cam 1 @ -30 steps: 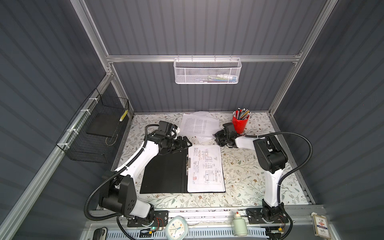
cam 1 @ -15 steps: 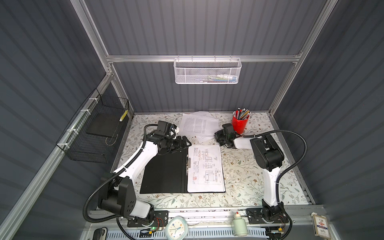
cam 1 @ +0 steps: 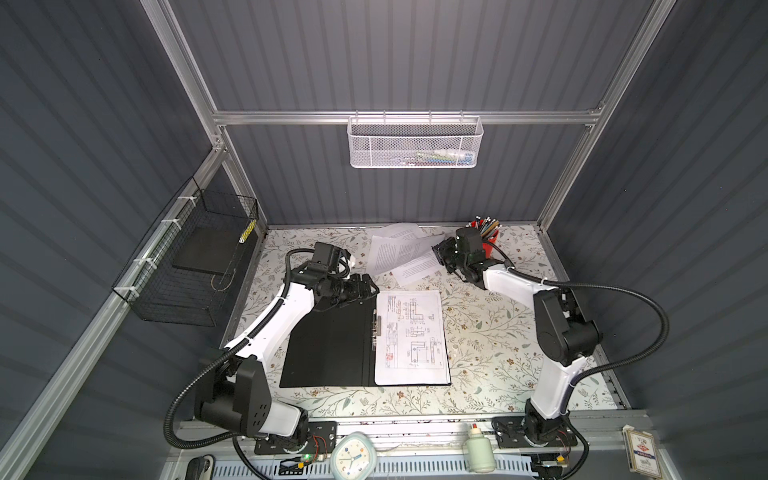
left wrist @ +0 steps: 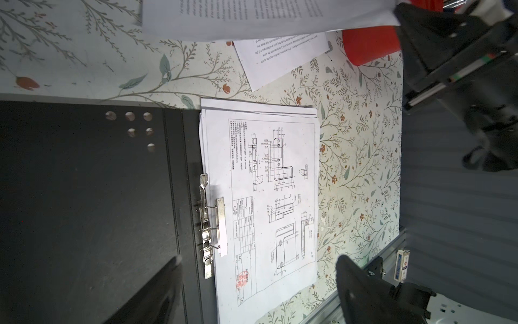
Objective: Put the files into the folder
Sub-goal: 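Lift the printed sheet with the right gripper and carry it over the folder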
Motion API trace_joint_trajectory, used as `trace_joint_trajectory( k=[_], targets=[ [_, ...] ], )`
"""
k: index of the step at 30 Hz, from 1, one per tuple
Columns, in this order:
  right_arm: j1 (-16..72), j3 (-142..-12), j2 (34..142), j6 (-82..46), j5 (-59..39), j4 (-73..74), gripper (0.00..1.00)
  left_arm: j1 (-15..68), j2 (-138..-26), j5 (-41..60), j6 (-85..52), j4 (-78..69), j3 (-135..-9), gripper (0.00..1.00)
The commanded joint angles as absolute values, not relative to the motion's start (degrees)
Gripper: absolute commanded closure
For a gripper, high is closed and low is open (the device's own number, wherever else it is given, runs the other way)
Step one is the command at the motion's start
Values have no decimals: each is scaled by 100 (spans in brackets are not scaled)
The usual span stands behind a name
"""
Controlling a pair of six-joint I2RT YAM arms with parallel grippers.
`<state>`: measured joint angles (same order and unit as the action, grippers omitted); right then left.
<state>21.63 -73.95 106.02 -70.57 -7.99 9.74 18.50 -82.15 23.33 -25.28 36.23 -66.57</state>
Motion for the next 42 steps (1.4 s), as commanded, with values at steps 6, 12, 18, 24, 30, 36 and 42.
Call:
trace_joint_trajectory(
  k=[6,12,18,24,30,36,42],
  targets=[
    [2209,-8483,9838,-5257,-1866,-1169,100,1784,-7910,1954,-2185,4014,-6872,14],
    [2314,-9179,9307,-4115,-2574,-2645,100,1768,-7627,1693,-2015,4049,-6827,13],
    [2516,-9175,8637,-3484,-3224,-3176,100,1767,-6804,1677,-2079,3284,-6177,0],
    [2897,-9269,8193,-3173,-3744,-3878,100,1767,-6236,2088,-2013,2776,-5675,0],
    [3448,-9355,7838,-3093,-4109,-4387,100,1767,-5813,1934,-1881,2752,-5360,0],
    [3445,-8928,7499,-3149,-4487,-4507,100,1767,-5813,1696,-1892,2789,-5249,0],
    [2622,-8449,7880,-1767,-4501,-5506,100,1767,-5919,1781,-1864,2727,-5228,0]
  ],
)
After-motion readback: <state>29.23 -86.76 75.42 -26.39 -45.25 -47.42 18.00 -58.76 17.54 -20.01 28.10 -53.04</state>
